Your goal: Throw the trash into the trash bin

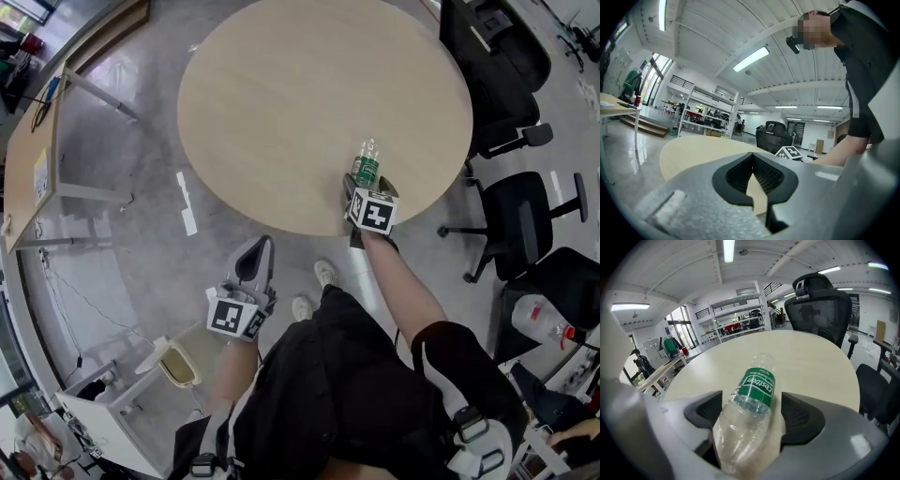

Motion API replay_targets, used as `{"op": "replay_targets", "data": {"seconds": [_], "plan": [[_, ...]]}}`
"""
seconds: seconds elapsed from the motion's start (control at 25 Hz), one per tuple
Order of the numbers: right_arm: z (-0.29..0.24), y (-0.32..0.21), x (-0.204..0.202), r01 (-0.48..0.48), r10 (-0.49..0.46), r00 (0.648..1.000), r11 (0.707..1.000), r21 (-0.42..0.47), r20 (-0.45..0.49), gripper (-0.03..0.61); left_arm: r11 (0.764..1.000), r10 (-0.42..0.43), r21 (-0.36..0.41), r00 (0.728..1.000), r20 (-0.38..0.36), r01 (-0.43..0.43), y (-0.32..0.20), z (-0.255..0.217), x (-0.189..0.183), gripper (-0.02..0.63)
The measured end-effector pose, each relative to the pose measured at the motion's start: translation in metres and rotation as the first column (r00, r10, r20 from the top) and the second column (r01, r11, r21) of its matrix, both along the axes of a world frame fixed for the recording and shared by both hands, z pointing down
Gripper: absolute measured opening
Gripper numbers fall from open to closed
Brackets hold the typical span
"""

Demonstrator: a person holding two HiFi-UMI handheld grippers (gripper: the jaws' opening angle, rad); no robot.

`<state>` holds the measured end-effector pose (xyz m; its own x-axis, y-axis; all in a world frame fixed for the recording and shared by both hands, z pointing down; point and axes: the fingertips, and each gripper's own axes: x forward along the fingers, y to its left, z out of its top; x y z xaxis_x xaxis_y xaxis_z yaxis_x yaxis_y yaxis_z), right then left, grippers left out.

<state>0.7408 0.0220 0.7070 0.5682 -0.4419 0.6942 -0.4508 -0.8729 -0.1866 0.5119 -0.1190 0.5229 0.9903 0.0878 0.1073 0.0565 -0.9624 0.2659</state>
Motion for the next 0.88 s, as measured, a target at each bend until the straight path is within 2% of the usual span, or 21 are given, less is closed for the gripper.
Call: {"op": "replay_targets", "data": {"seconds": [0.12, 0.24, 0.52, 0.68, 0.88], "plan": [[0.011, -0.006, 0.002, -0.005, 0.005, 1.000, 1.000, -0.013, 0.030, 0.391, 1.000, -0.003, -0.002, 1.000, 0.007, 0.003, 0.001, 0.002, -0.001, 0.002], [0.015, -0.009, -0.001, 0.007, -0.005, 0.999, 0.999, -0.046, 0.053, 0.345, 1.000, -0.004, -0.002, 1.000, 0.007, 0.004, 0.002, 0.001, -0.002, 0.002], [0.017, -0.015, -0.023, 0.190, -0.186, 0.981, 0.980, -0.061, 0.056, 0.322, 1.000, 0.003, -0.010, 1.000, -0.001, -0.003, 0.006, 0.000, 0.000, 0.002], [-0.007, -0.008, -0.028, 0.240, -0.241, 0.970, 0.970, -0.027, -0.030, 0.321, 1.000, 0.007, -0.011, 1.000, -0.010, -0.007, 0.010, -0.002, 0.003, 0.002], [-0.062, 0.003, -0.030, 0.274, -0.262, 0.945, 0.961, 0.033, -0.194, 0.322, 1.000, -0.008, -0.003, 0.999, -0.045, 0.008, 0.009, -0.011, 0.003, 0.002]]}}
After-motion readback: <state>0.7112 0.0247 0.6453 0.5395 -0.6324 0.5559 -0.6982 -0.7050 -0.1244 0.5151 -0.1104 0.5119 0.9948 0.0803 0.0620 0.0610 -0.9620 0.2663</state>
